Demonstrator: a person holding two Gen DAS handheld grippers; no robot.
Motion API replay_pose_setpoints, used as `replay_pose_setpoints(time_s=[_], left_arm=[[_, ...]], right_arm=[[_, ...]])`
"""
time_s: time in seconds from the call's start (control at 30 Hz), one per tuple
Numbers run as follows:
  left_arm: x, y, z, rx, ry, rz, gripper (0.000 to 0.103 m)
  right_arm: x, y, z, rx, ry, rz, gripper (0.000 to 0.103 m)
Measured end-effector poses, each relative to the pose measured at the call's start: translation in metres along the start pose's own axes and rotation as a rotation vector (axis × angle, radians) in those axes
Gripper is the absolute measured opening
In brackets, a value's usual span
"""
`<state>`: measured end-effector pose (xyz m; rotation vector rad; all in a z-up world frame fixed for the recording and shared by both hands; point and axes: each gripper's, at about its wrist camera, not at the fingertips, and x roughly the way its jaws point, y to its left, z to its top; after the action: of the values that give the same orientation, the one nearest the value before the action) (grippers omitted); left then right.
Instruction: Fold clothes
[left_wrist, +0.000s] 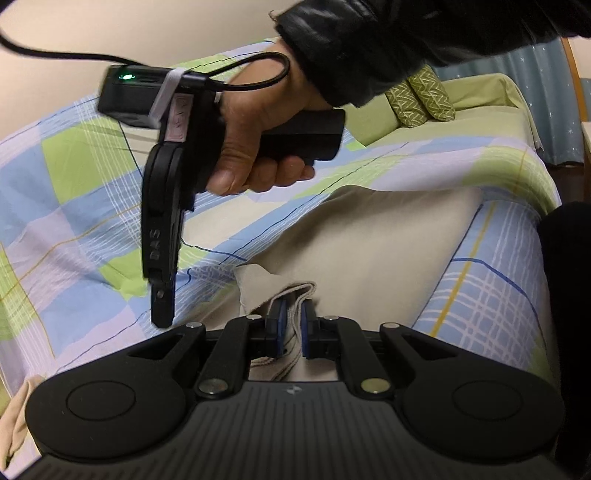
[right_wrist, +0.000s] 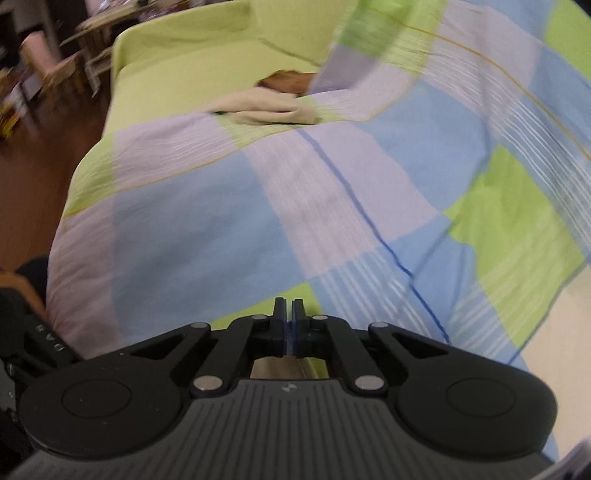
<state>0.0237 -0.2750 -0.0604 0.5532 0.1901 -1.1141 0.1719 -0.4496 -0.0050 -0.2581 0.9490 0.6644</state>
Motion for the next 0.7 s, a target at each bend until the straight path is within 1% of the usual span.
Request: replay_pose_setpoints(time_s=[0.03,0.1,0.17,0.2,0.23,0.27,0.33,0.4,0.43,0.5,0.57,0.63,0.7], left_arm=[[0.001,0.001,0.0,-0.011,-0.001,-0.003,0.007],[0.002,0.003,0.001,-0.026,0.0,-0.007,0.007],[0.002,0.006,-0.001,-0.049,0.006,-0.007,0.007],[0.003,0.007,0.0,-0.054,0.007,-0.008,0.007],[0.003,0.009,0.0,-0.07,0.011,-0.008,0.007],[0.004,0.011,0.0,-0.084,0.014,-0.008,0.007],[0.005,0.018,0.002,-0.122,0.025,-0.003,0.007],[0.005,0.023,0.003,-0.119,0.032,0.024,0.007],[0.005,0.026,0.003,-0.118,0.035,0.038,0.007],[0.007,0.037,0.004,-0.134,0.05,0.077,0.007],[0.017,0.068,0.003,-0.259,0.091,0.122,0.007],[0.018,0.084,0.002,-0.332,0.104,0.131,0.007],[0.016,0.098,-0.001,-0.401,0.118,0.139,0.007]], right_arm=[[-0.003,-0.005,-0.003,0.022,-0.004,0.003,0.007],[-0.005,-0.01,-0.009,0.045,0.001,0.021,0.016],[0.0,-0.009,-0.016,0.036,0.03,0.025,0.015],[0.006,-0.007,-0.02,0.006,0.061,-0.006,0.014],[0.01,-0.005,-0.021,-0.022,0.066,-0.059,0.015],[0.011,-0.006,-0.022,-0.019,0.043,-0.111,0.017],[-0.002,-0.017,-0.022,0.075,-0.049,-0.157,0.017],[-0.018,-0.022,-0.025,0.136,-0.124,-0.169,0.018],[-0.029,-0.021,-0.028,0.155,-0.16,-0.162,0.018],[-0.047,-0.016,-0.036,0.161,-0.197,-0.16,0.022],[-0.064,-0.007,-0.05,0.178,-0.233,-0.179,0.022],[-0.071,-0.001,-0.062,0.213,-0.247,-0.161,0.024],[-0.073,0.007,-0.075,0.232,-0.239,-0.148,0.026]])
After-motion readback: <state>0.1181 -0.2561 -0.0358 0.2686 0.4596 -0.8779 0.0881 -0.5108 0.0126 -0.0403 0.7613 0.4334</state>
